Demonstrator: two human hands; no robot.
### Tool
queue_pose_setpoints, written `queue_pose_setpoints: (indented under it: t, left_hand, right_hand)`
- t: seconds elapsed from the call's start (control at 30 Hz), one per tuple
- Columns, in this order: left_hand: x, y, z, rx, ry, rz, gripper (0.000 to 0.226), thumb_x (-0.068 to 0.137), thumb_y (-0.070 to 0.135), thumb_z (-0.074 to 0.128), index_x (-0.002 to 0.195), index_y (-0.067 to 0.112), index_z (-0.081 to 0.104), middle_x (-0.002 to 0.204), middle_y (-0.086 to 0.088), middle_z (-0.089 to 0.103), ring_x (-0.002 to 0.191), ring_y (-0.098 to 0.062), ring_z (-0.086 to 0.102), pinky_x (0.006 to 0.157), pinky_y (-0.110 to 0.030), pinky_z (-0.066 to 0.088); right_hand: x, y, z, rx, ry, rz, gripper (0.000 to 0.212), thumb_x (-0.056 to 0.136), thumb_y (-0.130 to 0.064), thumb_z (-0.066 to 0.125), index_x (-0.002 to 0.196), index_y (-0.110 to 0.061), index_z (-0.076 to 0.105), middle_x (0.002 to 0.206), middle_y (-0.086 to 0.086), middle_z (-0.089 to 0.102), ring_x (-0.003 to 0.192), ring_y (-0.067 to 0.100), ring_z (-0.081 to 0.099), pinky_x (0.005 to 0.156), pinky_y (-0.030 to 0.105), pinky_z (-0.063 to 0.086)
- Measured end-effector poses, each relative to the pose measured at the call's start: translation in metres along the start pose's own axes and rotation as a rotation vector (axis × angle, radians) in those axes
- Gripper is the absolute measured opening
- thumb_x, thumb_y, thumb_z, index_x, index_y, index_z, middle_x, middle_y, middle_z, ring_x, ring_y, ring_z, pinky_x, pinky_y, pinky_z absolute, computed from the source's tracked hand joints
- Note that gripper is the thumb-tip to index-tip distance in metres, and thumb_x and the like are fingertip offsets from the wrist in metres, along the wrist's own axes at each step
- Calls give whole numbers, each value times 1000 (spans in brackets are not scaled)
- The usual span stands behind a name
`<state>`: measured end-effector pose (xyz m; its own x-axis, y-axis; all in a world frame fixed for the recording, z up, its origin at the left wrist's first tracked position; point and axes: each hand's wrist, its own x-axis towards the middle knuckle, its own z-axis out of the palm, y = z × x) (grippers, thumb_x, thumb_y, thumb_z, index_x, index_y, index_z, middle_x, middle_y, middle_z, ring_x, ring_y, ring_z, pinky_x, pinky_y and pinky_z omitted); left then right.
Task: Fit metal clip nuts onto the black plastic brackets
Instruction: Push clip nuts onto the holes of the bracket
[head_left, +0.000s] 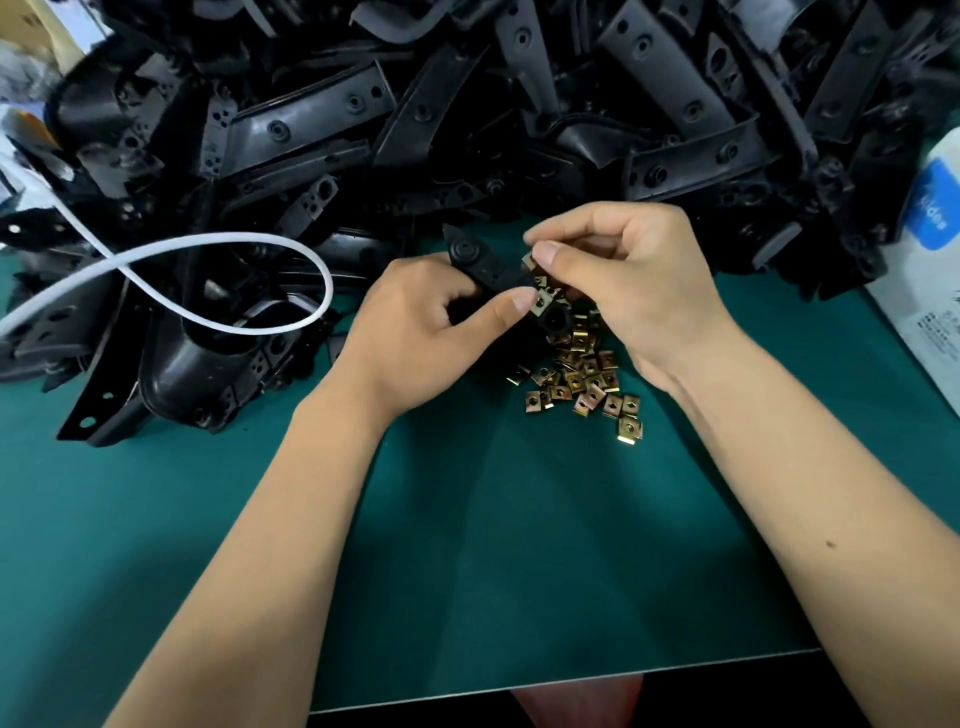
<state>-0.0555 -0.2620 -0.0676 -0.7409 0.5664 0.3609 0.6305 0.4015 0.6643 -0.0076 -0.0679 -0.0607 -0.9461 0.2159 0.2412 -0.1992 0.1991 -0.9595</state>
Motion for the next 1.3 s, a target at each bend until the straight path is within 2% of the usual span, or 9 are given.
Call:
queue_pose_setpoints:
  t: [0.07,0.23,0.33,0.43,0.7,0.83,1.03,1.2,1.3]
  left_hand:
    - [0,1,-1,2,-11,2,48,98,45,66,53,45,49,56,21,50,53,-6,45,55,-22,29]
    - [0,3,0,3,-40,8,57,97,51,62,54,31,32,52,10,35,49,-12,35,51,-29,26]
    - [-1,5,1,-10,-68,9,59,97,53,61,55,27,29,51,9,31,48,-12,30,48,-31,24]
    - [-1,5,-1,5,-100,8,60,96,56,59,54,25,31,50,8,34,48,-13,33,49,-31,25]
    - [-1,4,-2,45,-127,-12,71,93,65,55,56,5,40,54,-12,45,51,-29,42,52,-50,36]
    - [-1,6,-3,54,-122,-8,68,92,64,56,54,13,34,50,-2,37,47,-21,36,48,-44,31]
    - [0,4,-2,72,-123,-5,71,92,65,54,56,5,41,52,-11,44,50,-30,43,51,-50,37]
    - [0,4,-1,85,-100,-6,67,92,66,54,53,15,34,49,4,35,46,-18,36,47,-42,31]
    - [1,4,-1,84,-100,-13,66,92,66,53,54,15,35,50,5,36,48,-18,37,48,-42,32]
  right_hand:
    - [-1,-2,1,-20,-28,-20,11,87,-8,78,95,-16,81,88,-3,80,89,12,76,81,22,57]
    - [-3,-3,3,26,-29,3,10,85,-9,80,91,-17,81,85,-2,80,87,14,76,83,26,58]
    - [-4,-2,4,43,-33,11,9,85,-8,80,90,-16,81,86,-1,80,88,14,76,82,25,58]
    - [-4,-2,4,88,-20,20,8,85,-7,79,89,-14,81,86,2,80,89,17,77,84,28,59]
    - [-4,-3,2,122,-33,37,7,87,-7,78,89,-13,81,85,5,80,86,18,76,82,27,58]
    - [-4,-4,2,94,-47,18,7,87,-6,78,88,-13,81,85,4,80,87,18,77,85,29,59]
    - [-5,-4,6,42,-13,-33,7,87,-5,77,90,-11,80,84,2,80,86,18,77,85,33,62]
    - [-7,-4,8,24,22,-51,6,87,-8,78,90,-12,80,84,2,79,85,20,77,86,40,63]
    - [-7,-4,9,19,28,-52,7,87,-9,78,89,-14,80,84,1,79,85,19,77,87,43,62]
